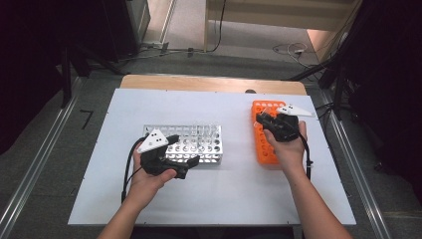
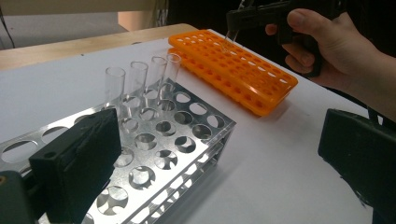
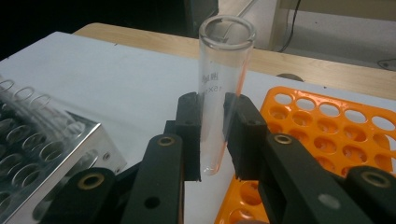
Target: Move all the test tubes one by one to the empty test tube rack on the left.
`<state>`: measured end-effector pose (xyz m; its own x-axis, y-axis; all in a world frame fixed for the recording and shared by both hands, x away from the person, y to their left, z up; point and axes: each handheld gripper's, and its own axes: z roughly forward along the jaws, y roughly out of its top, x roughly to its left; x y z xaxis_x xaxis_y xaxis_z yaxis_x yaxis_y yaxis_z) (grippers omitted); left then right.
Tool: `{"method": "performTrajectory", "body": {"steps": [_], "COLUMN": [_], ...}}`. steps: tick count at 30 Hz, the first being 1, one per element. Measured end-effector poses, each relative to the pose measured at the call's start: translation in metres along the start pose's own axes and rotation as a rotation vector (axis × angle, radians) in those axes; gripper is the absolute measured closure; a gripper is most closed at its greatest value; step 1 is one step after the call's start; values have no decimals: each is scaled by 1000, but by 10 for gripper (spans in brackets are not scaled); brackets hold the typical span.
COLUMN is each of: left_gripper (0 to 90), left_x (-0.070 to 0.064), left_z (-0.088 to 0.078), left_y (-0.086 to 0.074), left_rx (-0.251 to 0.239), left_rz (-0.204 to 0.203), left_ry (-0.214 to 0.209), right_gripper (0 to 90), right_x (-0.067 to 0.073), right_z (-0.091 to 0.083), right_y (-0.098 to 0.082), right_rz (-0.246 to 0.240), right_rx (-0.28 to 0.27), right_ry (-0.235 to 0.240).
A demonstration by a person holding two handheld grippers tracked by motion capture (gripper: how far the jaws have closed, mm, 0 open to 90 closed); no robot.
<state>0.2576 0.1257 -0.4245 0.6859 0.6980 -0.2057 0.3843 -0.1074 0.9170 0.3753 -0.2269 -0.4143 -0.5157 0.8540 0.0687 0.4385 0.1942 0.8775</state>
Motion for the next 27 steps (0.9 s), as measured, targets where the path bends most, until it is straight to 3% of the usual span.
{"method": "performTrajectory", "body": {"steps": [27], "left_gripper": [0], "left_x": [-8], "left_z": [3], "left_y": [3], "left_rx": [8], "left_rz": [20], "left_ry": [-22], "right_gripper": [739], "right_x": [57], "right_z": [-43], "right_y": [-28], "right_rz": [-93], "right_rx": [10], "right_ry": [219]}}
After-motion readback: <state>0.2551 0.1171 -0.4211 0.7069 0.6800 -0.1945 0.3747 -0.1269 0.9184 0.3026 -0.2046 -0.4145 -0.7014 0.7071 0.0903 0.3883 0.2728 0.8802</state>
